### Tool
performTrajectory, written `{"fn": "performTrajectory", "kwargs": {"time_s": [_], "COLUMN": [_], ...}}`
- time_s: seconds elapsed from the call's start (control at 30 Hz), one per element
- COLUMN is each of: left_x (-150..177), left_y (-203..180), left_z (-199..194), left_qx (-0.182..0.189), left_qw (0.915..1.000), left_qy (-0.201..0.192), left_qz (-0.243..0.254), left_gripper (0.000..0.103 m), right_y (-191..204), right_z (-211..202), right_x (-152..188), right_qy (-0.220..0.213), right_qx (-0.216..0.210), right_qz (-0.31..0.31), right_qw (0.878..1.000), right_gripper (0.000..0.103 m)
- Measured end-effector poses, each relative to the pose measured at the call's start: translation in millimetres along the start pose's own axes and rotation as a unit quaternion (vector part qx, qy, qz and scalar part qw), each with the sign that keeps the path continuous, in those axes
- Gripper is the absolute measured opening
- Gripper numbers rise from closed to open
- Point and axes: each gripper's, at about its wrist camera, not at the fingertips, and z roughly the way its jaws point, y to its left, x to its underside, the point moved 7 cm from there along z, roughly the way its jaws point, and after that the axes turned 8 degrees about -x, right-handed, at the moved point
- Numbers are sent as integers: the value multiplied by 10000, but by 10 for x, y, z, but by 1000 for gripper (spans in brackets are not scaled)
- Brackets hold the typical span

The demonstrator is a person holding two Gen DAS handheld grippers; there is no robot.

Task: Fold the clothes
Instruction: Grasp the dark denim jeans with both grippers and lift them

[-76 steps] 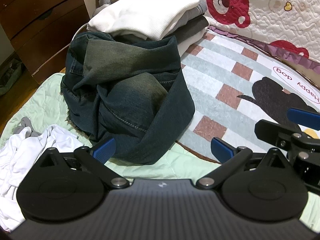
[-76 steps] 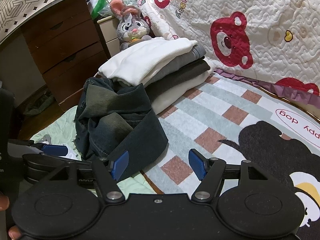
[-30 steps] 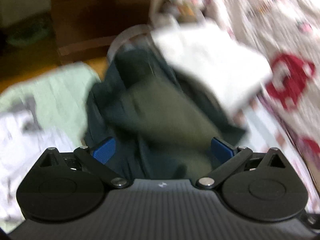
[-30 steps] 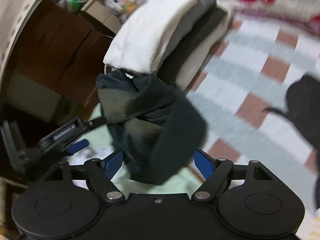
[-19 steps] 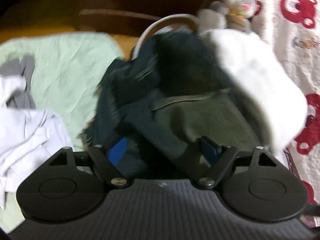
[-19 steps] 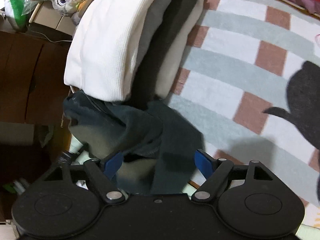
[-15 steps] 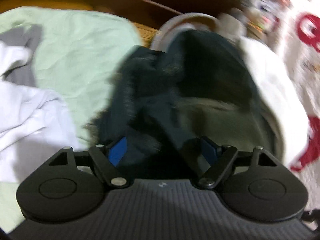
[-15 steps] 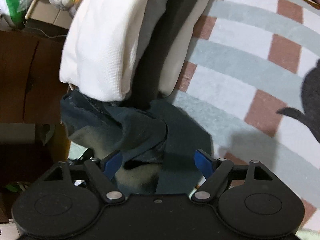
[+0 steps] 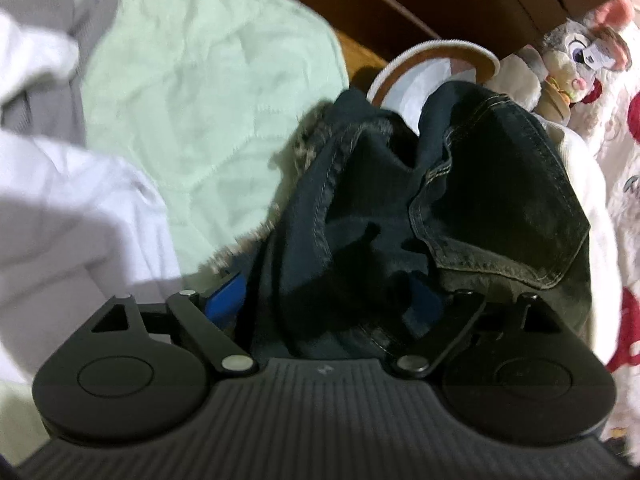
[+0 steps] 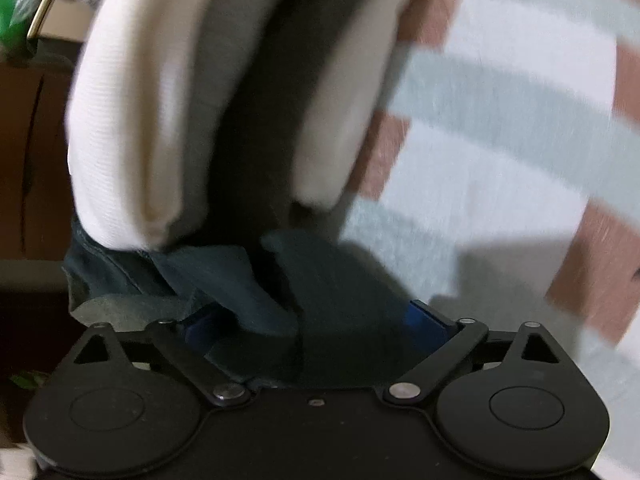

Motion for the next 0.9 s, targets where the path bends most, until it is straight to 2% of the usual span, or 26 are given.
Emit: {"fn": "performTrajectory", "kwargs": {"time_s": [0.07, 0.13, 0.17, 0.2, 0.3, 0.43, 0.5, 0.63, 0.8, 0.9], "left_x": [29, 55, 68, 78, 111, 218, 299, 490, 846, 1156], "left_y": [21, 41, 50, 54, 5, -149, -207, -327, -508, -668], "left_z": [74, 146, 180, 206, 202, 120, 55, -109, -258, -325], "left_qx": [239, 477, 596, 678, 743, 1123, 1289, 1543, 1933, 2036], "left_qw": [9991, 9966, 9946, 9931, 9934, 9896, 9866, 9797, 9641, 9539], "left_qy": [237, 473, 590, 674, 682, 887, 1004, 1261, 1783, 2128], "left_qz": [-243, -486, -607, -685, -550, -128, -37, 206, 365, 581], "left_gripper": [92, 95, 96, 96, 94, 87, 87, 87, 87, 87], "right_y": [-56, -111, -112, -44, 177, 399, 475, 410, 258, 154], "right_z": [14, 26, 25, 6, -69, -197, -302, -522, -955, -1324], "right_x": [86, 172, 219, 277, 472, 861, 1090, 1340, 1492, 1592], "right_qy": [48, 96, 106, 78, -13, -53, -87, -312, -722, -1051], "right_qx": [-201, -402, -485, -523, -615, -948, -1163, -1490, -2194, -2400], "right_qz": [79, 158, 133, -57, -740, -1522, -1837, -1692, -1231, -1224], "right_qw": [9998, 9990, 9987, 9986, 9954, 9838, 9760, 9737, 9651, 9573], "right_gripper": [98, 90, 82, 70, 49, 43, 42, 40, 40, 40]}}
